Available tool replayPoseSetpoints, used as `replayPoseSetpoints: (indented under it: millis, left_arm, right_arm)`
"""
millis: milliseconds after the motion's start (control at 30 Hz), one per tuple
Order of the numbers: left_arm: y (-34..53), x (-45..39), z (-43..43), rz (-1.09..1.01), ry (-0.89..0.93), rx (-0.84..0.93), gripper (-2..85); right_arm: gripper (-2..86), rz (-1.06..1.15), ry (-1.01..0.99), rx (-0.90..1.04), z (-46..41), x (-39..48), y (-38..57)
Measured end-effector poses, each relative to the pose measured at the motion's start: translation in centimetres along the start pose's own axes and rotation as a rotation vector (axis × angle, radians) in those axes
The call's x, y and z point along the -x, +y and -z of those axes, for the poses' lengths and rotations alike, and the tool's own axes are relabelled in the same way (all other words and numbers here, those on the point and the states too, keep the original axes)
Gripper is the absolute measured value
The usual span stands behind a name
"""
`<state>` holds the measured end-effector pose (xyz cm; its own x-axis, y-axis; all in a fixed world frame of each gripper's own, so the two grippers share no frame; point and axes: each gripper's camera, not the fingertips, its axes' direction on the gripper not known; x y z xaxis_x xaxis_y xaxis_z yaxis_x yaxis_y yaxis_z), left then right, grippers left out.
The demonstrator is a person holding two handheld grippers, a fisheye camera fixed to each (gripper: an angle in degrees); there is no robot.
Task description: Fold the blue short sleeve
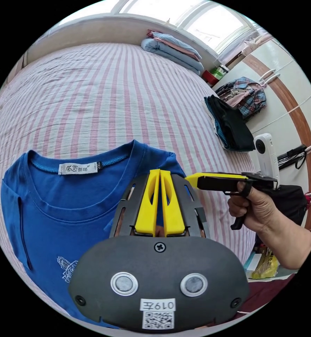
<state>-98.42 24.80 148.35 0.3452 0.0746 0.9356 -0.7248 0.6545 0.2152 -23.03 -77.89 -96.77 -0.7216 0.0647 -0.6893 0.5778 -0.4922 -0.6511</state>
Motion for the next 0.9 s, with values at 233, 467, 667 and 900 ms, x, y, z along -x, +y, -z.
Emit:
replayPoseSetpoints:
  millis: [233,467,667,900]
  left_arm:
    - [3.9,1.4,5.6,0.052,0.014,-0.087,0.9]
    - [12.1,0.5,7.2,0.068,0.062,-0.015,0.7]
    - [15.3,-0.2,7.2,0.058,-0.016,0.071,0.7]
    - [16.3,1.3,9.4,0.082,-0.066,0.066,0.7]
  right_arm:
    - [8.5,-0.04,-0.071,0.019,1.1,-0.3,3.8]
    - [8.7,-0.083,-0.14,0.062,0.1,0.1,8.1]
    - [8.4,-0.082,-0.174,0.113,-0.7,1.1,10.7]
    - [7.2,-0.104,-0.206,0.122,-1.8,1.8,13.4]
